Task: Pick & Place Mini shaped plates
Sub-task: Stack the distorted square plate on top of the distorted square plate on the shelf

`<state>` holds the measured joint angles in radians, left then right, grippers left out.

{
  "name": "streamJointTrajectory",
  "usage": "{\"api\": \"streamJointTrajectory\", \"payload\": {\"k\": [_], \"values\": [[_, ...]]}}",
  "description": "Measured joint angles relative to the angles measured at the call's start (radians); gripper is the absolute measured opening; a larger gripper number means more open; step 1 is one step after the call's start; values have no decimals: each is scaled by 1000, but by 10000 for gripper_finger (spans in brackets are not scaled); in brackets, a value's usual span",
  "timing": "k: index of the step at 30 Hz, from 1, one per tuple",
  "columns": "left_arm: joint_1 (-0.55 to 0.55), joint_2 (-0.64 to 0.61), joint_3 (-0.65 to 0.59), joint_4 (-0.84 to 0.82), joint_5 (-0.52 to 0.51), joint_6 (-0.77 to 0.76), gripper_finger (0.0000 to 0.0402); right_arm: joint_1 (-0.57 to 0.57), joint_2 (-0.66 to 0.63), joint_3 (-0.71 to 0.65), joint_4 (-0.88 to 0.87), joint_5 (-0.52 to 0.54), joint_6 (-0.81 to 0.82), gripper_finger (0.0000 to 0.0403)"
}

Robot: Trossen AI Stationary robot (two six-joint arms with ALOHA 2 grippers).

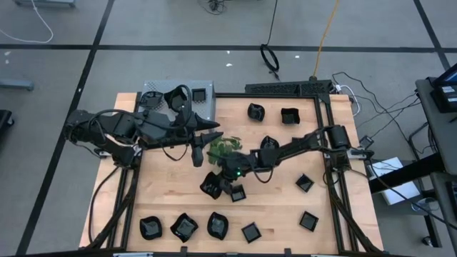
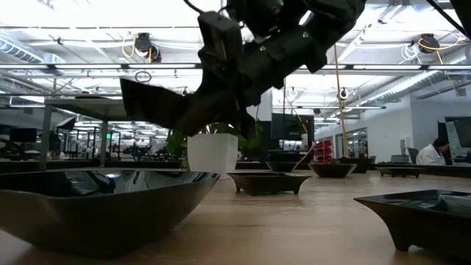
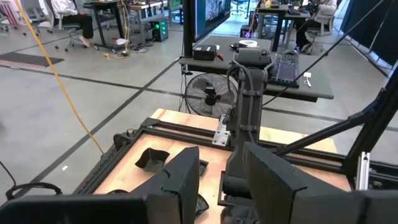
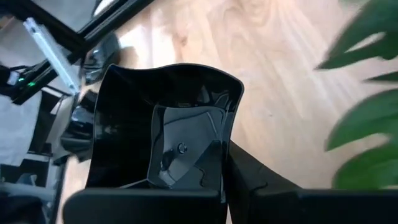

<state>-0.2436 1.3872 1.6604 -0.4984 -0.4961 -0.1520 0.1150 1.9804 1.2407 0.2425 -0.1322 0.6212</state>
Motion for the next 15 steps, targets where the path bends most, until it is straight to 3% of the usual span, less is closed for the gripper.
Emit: {"api": "streamJointTrajectory", "payload": {"k": [10, 15], "values": [[0, 0, 0, 0, 0, 0, 127, 28, -6, 0, 39, -55, -20, 0], [0, 0, 0, 0, 0, -1, 127, 54, -1, 0, 22, 38, -13, 0]]}}
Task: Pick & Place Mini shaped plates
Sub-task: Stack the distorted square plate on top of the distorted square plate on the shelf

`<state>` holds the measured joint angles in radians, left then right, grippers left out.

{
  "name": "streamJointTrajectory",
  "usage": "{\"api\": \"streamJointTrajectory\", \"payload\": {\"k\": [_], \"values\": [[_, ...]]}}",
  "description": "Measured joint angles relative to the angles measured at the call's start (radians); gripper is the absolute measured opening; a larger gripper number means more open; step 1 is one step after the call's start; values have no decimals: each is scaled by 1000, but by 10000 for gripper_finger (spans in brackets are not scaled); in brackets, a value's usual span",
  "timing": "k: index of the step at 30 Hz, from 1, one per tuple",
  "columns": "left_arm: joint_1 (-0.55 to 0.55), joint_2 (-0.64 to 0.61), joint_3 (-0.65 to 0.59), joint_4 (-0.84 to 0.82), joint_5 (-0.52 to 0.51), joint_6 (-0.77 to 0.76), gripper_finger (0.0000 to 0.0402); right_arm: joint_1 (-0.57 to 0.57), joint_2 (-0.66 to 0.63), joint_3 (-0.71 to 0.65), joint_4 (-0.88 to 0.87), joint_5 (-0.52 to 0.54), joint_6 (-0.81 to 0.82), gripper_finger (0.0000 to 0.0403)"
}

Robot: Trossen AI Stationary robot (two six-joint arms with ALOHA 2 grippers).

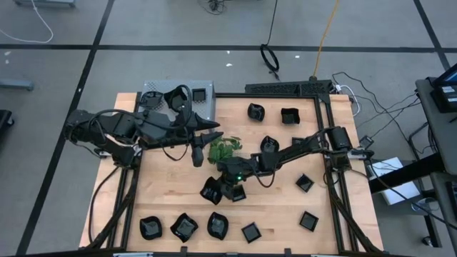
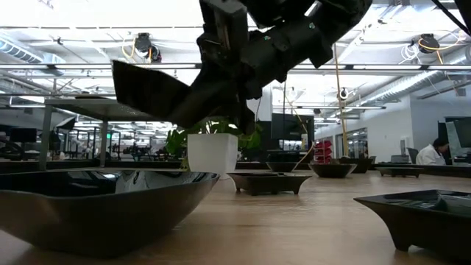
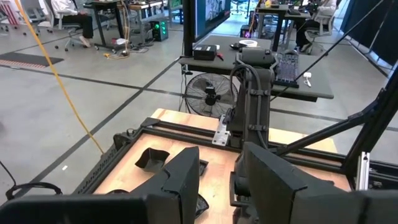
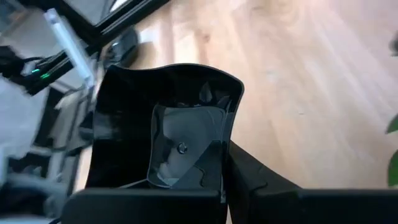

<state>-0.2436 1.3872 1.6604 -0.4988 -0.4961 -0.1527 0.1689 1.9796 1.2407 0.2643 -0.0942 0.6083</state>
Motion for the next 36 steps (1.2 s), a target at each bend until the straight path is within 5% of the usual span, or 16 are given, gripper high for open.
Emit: {"api": "streamJointTrajectory", "payload": {"k": [13, 36], "values": [[0, 0, 0, 1, 0, -14, 127, 9, 7, 0, -104, 173, 62, 0], [0, 0, 0, 1, 0, -40, 127, -28, 7, -1, -261, 171, 122, 17]]}}
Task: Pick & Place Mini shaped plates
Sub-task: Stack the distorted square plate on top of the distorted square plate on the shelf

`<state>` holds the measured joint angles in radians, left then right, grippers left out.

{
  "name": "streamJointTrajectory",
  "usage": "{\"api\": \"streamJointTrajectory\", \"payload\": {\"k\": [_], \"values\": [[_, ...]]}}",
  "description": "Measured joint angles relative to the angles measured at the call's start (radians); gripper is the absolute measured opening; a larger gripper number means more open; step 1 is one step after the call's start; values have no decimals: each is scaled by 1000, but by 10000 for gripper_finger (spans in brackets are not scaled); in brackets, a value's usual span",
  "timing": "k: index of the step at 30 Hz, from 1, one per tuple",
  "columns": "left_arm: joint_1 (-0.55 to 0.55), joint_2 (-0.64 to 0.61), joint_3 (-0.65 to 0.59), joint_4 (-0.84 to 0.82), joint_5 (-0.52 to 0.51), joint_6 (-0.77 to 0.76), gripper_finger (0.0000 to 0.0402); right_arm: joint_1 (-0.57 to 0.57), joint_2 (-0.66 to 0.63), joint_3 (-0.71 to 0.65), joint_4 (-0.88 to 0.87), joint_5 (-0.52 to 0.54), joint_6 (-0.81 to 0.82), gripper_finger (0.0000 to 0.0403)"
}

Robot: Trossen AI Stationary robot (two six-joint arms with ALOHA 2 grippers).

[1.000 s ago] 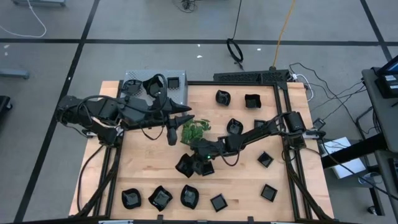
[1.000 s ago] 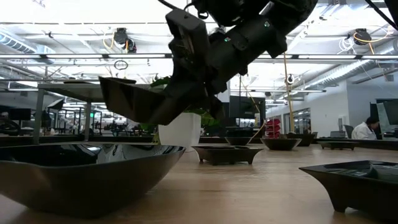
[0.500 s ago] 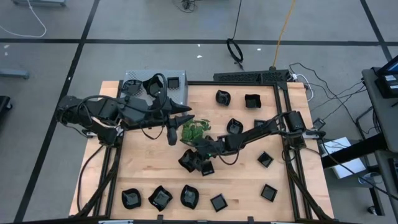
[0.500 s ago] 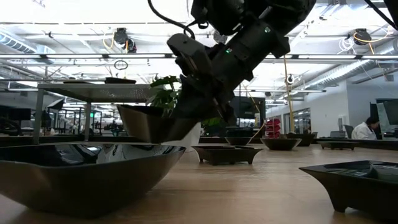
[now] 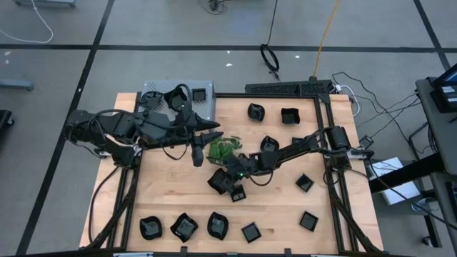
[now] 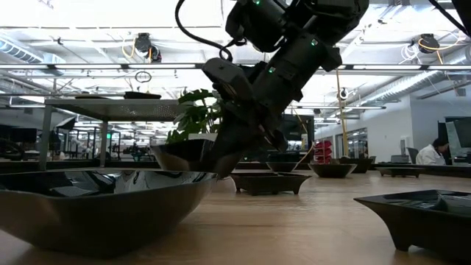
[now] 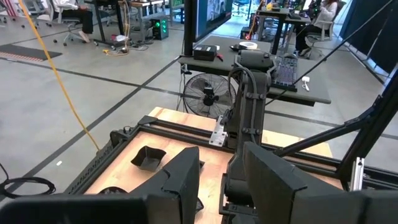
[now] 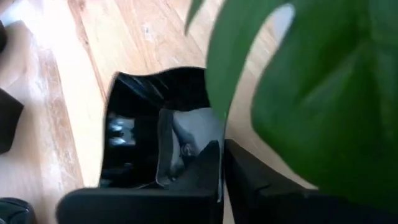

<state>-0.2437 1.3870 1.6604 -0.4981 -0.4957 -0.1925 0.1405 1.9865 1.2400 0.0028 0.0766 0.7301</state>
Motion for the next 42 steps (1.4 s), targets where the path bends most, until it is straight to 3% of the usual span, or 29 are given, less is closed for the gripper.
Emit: {"api": "streamJointTrajectory", "payload": {"k": [6, 11, 19, 28, 34, 37, 42], "values": [[0, 0, 0, 0, 0, 0, 127, -4, 0, 0, 0, -3, 11, 86], [0, 0, 0, 0, 10, 1, 127, -5, -17, -1, -4, -111, 1, 137], [-4, 0, 0, -86, 214, -1, 127, -2, -176, -1, -98, -122, -115, 136], [-40, 5, 0, -375, 248, -18, 127, -2, -467, 0, -345, 153, -344, 140], [-49, 88, -1, -527, 345, -80, 153, -2, -665, 0, -500, 345, -426, 151], [-58, 145, 0, -587, 373, -19, 178, -3, -757, 0, -554, 372, -429, 153], [-75, 258, 0, -704, 375, 216, 204, -3, -896, 0, -623, 373, -429, 151]]}}
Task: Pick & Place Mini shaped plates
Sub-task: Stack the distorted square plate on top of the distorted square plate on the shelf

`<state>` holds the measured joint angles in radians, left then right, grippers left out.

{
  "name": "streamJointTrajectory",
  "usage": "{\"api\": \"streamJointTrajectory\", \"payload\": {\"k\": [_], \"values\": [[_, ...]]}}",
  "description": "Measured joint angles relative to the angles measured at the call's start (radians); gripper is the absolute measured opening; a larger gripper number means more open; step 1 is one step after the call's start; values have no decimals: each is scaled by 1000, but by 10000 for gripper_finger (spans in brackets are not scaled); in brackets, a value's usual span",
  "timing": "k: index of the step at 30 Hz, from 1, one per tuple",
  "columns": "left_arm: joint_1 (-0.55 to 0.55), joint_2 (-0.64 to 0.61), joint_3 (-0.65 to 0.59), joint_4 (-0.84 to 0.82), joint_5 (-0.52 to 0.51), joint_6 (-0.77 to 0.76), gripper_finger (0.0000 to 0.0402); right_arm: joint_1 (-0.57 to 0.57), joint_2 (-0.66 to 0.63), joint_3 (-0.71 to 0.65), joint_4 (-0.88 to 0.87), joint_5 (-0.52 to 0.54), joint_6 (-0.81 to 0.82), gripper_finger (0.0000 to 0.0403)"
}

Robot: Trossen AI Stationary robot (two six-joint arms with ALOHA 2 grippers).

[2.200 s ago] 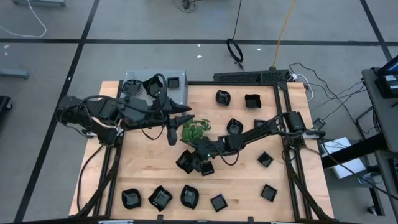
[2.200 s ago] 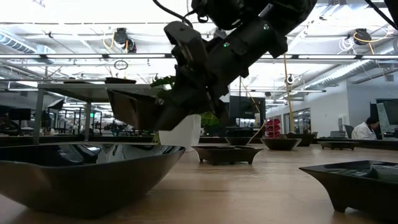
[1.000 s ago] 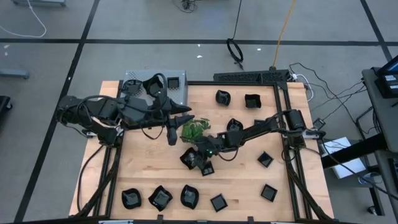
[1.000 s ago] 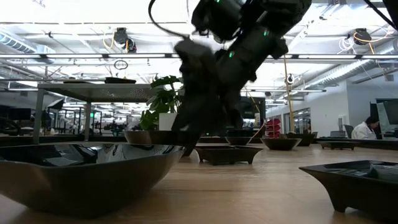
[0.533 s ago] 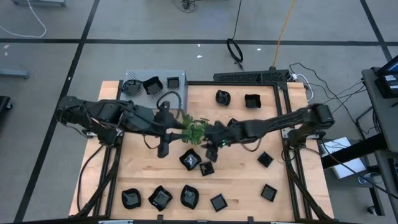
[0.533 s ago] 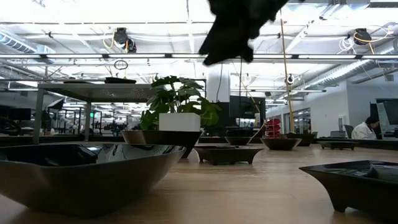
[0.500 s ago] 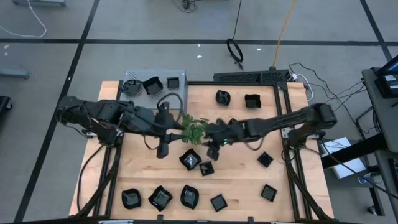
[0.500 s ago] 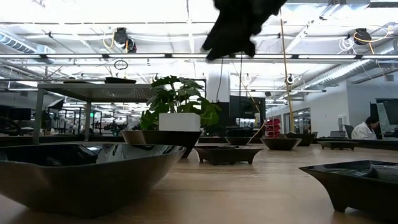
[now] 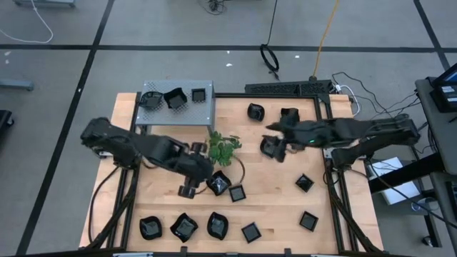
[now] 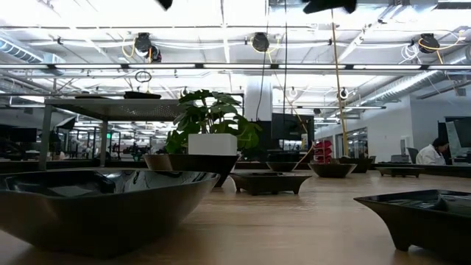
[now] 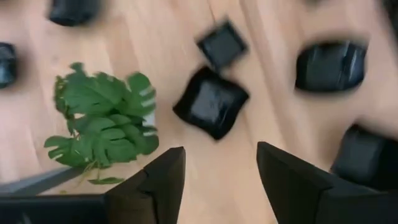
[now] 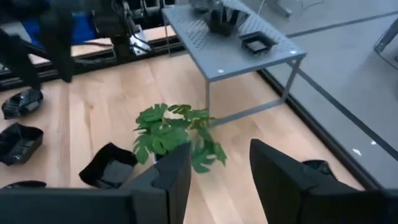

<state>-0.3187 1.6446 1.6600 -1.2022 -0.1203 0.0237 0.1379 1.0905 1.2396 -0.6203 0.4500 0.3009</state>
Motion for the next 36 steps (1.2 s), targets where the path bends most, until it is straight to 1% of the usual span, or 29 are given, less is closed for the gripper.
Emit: {"api": "streamJointTrajectory", "payload": {"k": [2, 5, 10, 13, 17, 23, 28, 31, 36], "values": [[-5, 44, 0, -33, 0, 87, 206, 0, -44, 0, -18, 15, 0, 151], [-11, 122, 0, -50, 8, 183, 203, 1, -98, 0, -55, 87, -4, 151], [0, 227, -1, -29, 58, 296, 186, 1, -181, -6, -178, 202, 1, 151], [17, 277, -1, -21, 95, 343, 176, 1, -240, -55, -199, 232, 15, 149], [31, 347, -1, -24, 132, 371, 165, 1, -329, -176, -175, 233, 42, 150], [22, 409, -1, -18, 164, 386, 159, 1, -462, -419, -7, 230, 51, 153], [22, 415, -9, 57, 166, 390, 159, 1, -553, -597, 146, 230, 31, 153], [24, 415, -45, 123, 164, 390, 159, 1, -595, -680, 226, 230, 24, 153], [22, 415, -133, 180, 164, 392, 159, 1, -646, -791, 354, 230, 23, 153]]}}
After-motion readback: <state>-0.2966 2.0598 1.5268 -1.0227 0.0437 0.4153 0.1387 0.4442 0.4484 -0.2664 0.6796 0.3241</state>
